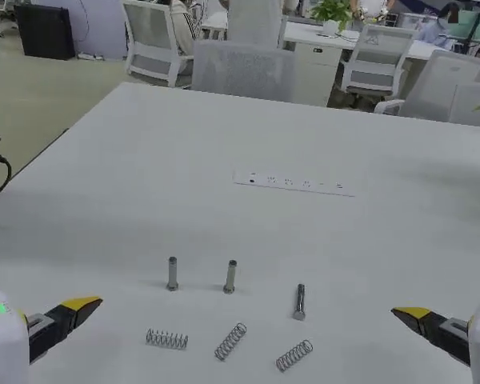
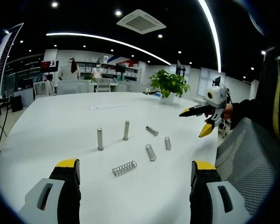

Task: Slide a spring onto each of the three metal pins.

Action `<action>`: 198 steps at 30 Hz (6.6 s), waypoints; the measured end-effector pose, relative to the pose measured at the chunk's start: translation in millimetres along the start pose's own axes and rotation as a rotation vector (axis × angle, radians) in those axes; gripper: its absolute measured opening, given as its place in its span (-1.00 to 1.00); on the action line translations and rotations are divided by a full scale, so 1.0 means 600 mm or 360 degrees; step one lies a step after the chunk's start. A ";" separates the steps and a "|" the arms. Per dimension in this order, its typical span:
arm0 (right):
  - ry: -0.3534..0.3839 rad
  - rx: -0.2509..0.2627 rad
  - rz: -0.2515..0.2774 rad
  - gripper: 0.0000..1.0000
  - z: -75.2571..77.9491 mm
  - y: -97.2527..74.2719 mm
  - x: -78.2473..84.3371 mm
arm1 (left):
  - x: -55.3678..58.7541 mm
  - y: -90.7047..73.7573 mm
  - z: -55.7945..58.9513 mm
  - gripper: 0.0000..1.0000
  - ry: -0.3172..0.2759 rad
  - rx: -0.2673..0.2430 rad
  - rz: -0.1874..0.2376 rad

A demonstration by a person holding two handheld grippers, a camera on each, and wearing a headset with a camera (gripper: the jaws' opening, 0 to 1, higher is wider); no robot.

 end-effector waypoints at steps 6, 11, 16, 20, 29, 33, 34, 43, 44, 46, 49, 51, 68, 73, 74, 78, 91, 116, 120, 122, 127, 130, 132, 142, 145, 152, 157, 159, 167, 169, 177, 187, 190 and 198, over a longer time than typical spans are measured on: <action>0.0003 0.0002 -0.0006 0.84 0.001 0.000 0.002 | 0.000 0.001 0.000 0.94 -0.0004 0.0004 0.0005; 0.0006 0.0012 -0.0009 0.84 0.003 -0.001 0.003 | -0.002 0.003 0.002 0.94 -0.0001 0.0013 0.0007; 0.0012 0.0021 -0.0006 0.84 0.005 -0.003 0.003 | -0.002 0.004 0.002 0.93 0.0003 0.0021 0.0004; 0.0016 0.0027 -0.0002 0.84 0.006 -0.004 0.003 | -0.003 0.006 0.003 0.94 0.0008 0.0025 0.0000; 0.0018 0.0028 0.0003 0.83 0.007 -0.004 0.003 | -0.004 0.008 0.005 0.94 0.0015 0.0030 -0.0007; 0.0017 0.0025 0.0004 0.83 0.007 -0.003 0.004 | -0.004 0.008 0.005 0.94 0.0018 0.0028 -0.0009; 0.0018 0.0024 0.0005 0.83 0.006 -0.003 0.003 | -0.004 0.008 0.005 0.93 0.0018 0.0028 -0.0009; 0.0018 0.0019 0.0008 0.83 0.005 -0.003 0.003 | -0.004 0.006 0.005 0.93 0.0019 0.0020 -0.0005; 0.0018 0.0018 0.0005 0.83 0.005 -0.002 0.003 | -0.003 0.006 0.005 0.93 0.0019 0.0019 -0.0007; 0.0020 0.0017 0.0005 0.83 0.005 -0.002 0.003 | -0.002 0.006 0.005 0.93 0.0016 0.0019 -0.0008; 0.0022 0.0016 0.0005 0.82 0.006 -0.002 0.003 | 0.000 0.006 0.005 0.93 0.0013 0.0018 -0.0011; 0.0025 0.0015 0.0002 0.82 0.006 -0.002 0.004 | 0.001 0.007 0.005 0.93 0.0012 0.0019 -0.0011; 0.0037 0.0024 -0.0020 0.78 0.010 -0.003 0.006 | 0.004 0.011 0.007 0.93 0.0012 0.0038 -0.0022; 0.0027 0.0021 -0.0032 0.77 0.013 -0.003 0.002 | 0.005 0.011 0.007 0.93 0.0010 0.0038 -0.0022; 0.0026 0.0021 -0.0034 0.77 0.014 -0.003 0.002 | 0.005 0.011 0.007 0.93 0.0009 0.0038 -0.0022; 0.0017 0.0012 -0.0059 0.75 0.016 -0.003 0.000 | 0.006 0.010 0.008 0.93 0.0008 0.0038 -0.0022; 0.0013 0.0019 -0.0095 0.65 0.037 0.004 -0.021 | 0.008 0.010 0.007 0.92 0.0000 0.0026 -0.0017; 0.0098 0.0051 -0.0107 0.29 0.090 0.058 -0.061 | 0.005 0.006 0.008 0.92 -0.0002 0.0001 -0.0015; 0.0116 0.0070 -0.0118 0.18 0.099 0.069 -0.061 | 0.006 0.006 0.008 0.91 -0.0001 -0.0001 -0.0021; 0.0143 0.0087 -0.0116 0.10 0.105 0.072 -0.062 | 0.006 0.006 0.008 0.91 -0.0002 -0.0002 -0.0021; 0.0173 0.0115 -0.0132 0.01 0.115 0.084 -0.062 | 0.007 0.006 0.009 0.90 0.0000 0.0002 -0.0023; 0.0188 0.0130 -0.0136 -0.05 0.120 0.089 -0.061 | 0.007 0.006 0.008 0.90 -0.0002 0.0000 -0.0023; 0.0210 0.0130 -0.0138 -0.09 0.122 0.092 -0.060 | 0.007 0.005 0.008 0.90 -0.0001 0.0000 -0.0024; 0.0249 0.0169 -0.0164 -0.27 0.135 0.105 -0.061 | 0.008 0.005 0.009 0.89 0.0007 0.0004 -0.0035; 0.0249 0.0177 -0.0178 -0.30 0.138 0.112 -0.061 | 0.009 0.005 0.009 0.89 0.0007 0.0007 -0.0036; 0.0283 0.0175 -0.0212 -0.40 0.142 0.130 -0.063 | 0.010 0.003 0.007 0.88 0.0011 0.0004 -0.0038; 0.0325 0.0173 -0.0246 -0.53 0.146 0.143 -0.060 | 0.011 0.002 0.007 0.87 0.0006 0.0001 -0.0038; 0.0349 0.0171 -0.0246 -0.55 0.147 0.146 -0.060 | 0.012 0.002 0.007 0.87 0.0005 0.0000 -0.0038; 0.0446 0.0186 -0.0307 -0.59 0.153 0.157 -0.047 | 0.013 0.002 0.007 0.86 0.0006 -0.0001 -0.0038; 0.0462 0.0187 -0.0327 -0.60 0.153 0.161 -0.044 | 0.013 0.002 0.008 0.86 0.0004 0.0001 -0.0040; 0.0512 0.0194 -0.0369 -0.62 0.153 0.167 -0.038 | 0.014 0.000 0.004 0.85 -0.0002 -0.0011 -0.0039; 0.0478 0.0172 -0.0422 -0.64 0.152 0.184 -0.040 | 0.015 -0.001 0.003 0.85 -0.0009 -0.0022 -0.0040; 0.0449 0.0172 -0.0449 -0.66 0.155 0.186 -0.043 | 0.016 -0.002 0.003 0.85 -0.0012 -0.0025 -0.0041; 0.0326 0.0177 -0.0538 -0.79 0.163 0.186 -0.042 | 0.017 -0.003 0.001 0.84 -0.0021 -0.0034 -0.0042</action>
Point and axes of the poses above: the centre of the closed fingertips' face, and the gripper's own axes: y roughly forward along the fingers, z roughly to its right, x roughly out of its underside, the point moved 2 cm from there along -y, roughly backward along the fingers, and after that the axes turned 14 degrees about -x, right-handed, at the moved point
